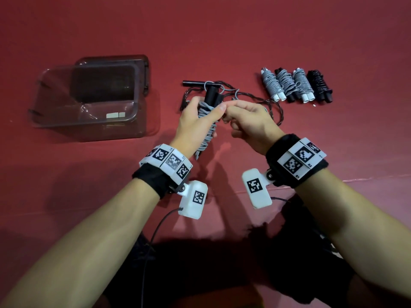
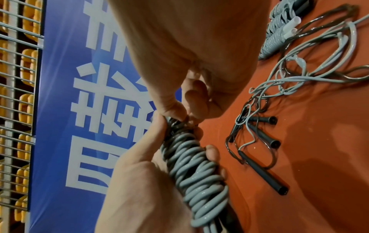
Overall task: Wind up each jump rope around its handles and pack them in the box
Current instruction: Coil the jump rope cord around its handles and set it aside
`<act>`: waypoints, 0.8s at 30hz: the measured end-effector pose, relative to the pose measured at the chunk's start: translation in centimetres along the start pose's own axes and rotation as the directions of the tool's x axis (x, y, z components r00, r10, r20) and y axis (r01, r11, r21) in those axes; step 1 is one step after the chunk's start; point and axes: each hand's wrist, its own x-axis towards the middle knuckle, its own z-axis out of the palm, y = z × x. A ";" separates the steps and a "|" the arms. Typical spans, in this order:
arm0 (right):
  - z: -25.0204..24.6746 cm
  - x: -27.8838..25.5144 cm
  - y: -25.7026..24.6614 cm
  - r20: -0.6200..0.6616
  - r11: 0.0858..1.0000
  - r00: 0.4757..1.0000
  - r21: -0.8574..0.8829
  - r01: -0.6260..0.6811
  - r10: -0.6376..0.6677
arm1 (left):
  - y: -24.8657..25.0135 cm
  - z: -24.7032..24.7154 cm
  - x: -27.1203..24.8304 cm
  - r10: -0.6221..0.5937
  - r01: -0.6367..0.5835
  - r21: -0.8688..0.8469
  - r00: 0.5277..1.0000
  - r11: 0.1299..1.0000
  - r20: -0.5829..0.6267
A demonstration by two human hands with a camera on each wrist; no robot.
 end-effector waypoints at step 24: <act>-2.3 0.2 0.5 0.260 0.996 0.965 -0.083 -0.013 0.034 | -0.9 -0.5 0.4 -0.301 0.431 -0.329 0.875 0.840 0.379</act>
